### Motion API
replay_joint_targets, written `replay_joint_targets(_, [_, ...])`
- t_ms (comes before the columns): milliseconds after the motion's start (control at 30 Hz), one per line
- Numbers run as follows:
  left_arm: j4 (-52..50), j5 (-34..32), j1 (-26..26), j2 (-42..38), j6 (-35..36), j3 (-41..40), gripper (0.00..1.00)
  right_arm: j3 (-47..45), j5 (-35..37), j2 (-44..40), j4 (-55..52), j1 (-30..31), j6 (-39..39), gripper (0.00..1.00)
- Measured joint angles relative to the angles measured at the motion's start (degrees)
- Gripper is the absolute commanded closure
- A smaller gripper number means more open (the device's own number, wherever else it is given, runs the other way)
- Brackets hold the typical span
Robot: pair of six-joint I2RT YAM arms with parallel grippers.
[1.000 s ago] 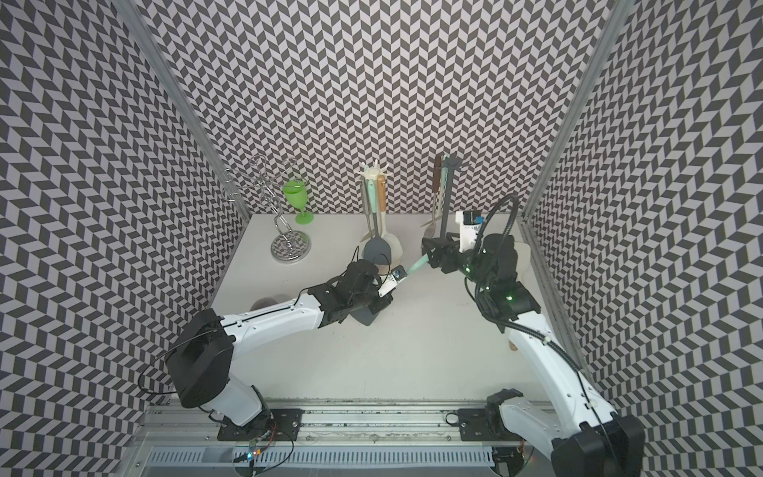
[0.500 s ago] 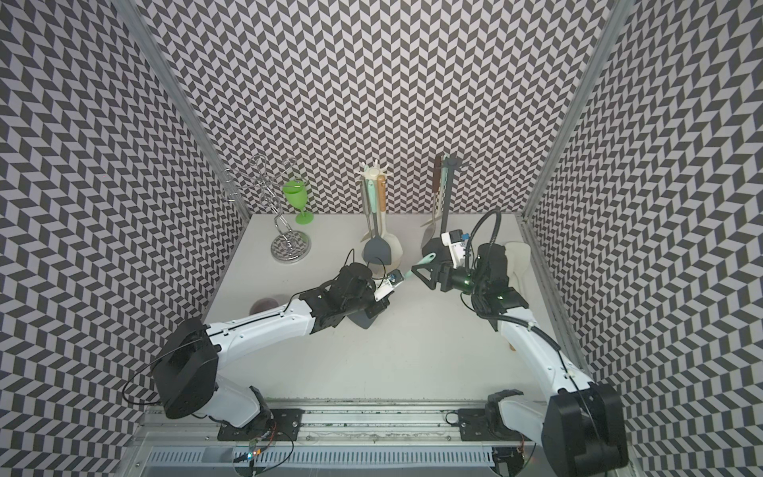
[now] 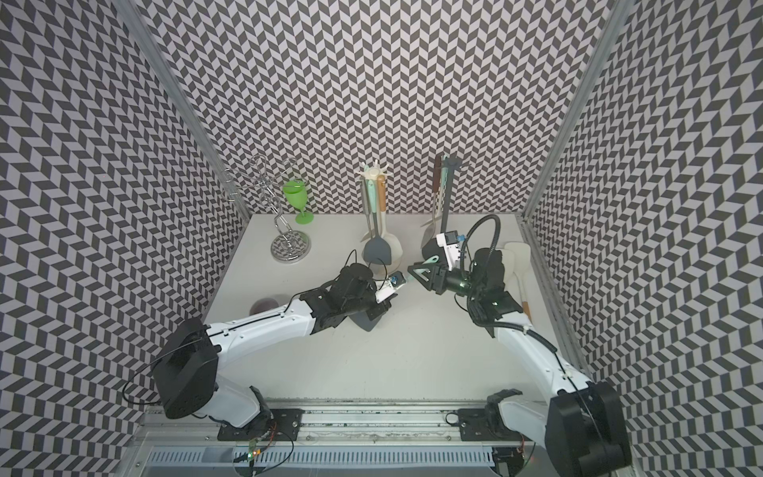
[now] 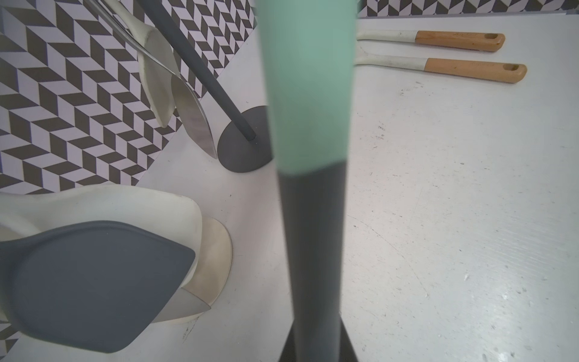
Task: Take the spatula off the kitchen utensil rack
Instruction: Place the spatula at the center of the board.
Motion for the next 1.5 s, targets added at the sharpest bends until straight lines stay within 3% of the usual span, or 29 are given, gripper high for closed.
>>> replay_joint_targets(67, [0.31, 0.81, 0.13, -0.44, -0.85, 0.00, 0.95, -0.35, 1.53, -0.07, 0.85, -0.35, -0.76, 1.00])
replay_joint_targets(100, [0.31, 1.11, 0.22, -0.52, -1.09, 0.00, 0.83, -0.46, 1.64, -0.20, 1.18, -0.35, -0.92, 1.00])
replay_joint_targets(167, [0.42, 2.32, 0.48, -0.85, -2.10, 0.02, 0.40, -1.40, 2.47, -1.20, 2.12, -0.20, -0.76, 1.00])
replay_joint_targets(267, [0.72, 4.04, 0.59, -2.67, -5.14, 0.02, 0.02, -3.56, 4.92, -3.67, 3.52, -0.17, -0.48, 1.00])
replay_joint_targets(467, [3.30, 6.12, 1.27, -11.45, -19.76, 0.24, 0.00, -10.99, 12.11, -9.88, 10.75, -0.17, -0.72, 1.00])
replay_joint_targets(633, [10.60, 10.25, 2.40, -19.10, -40.24, -0.79, 0.00, -19.45, 17.70, -13.44, 20.57, 0.44, -1.33, 1.00])
replay_joint_targets(800, [23.28, 14.40, 2.58, -22.97, -63.95, -8.28, 0.00, -26.29, 23.76, -17.07, 29.62, 3.82, -3.52, 1.00])
replay_joint_targets(1033, [33.38, 14.60, 2.40, -20.06, -94.53, -15.67, 0.08, -34.12, 30.27, -22.03, 39.63, 6.19, -5.99, 1.00])
replay_joint_targets(1133, [34.86, 13.66, 1.90, -17.44, -103.75, -15.78, 0.09, -35.47, 32.20, -23.69, 40.74, 6.38, -6.62, 1.00])
replay_joint_targets(1500, [30.18, 10.64, -0.48, -5.70, -121.79, -6.67, 0.26, -38.93, 36.28, -30.77, 41.55, 6.64, -8.72, 1.00])
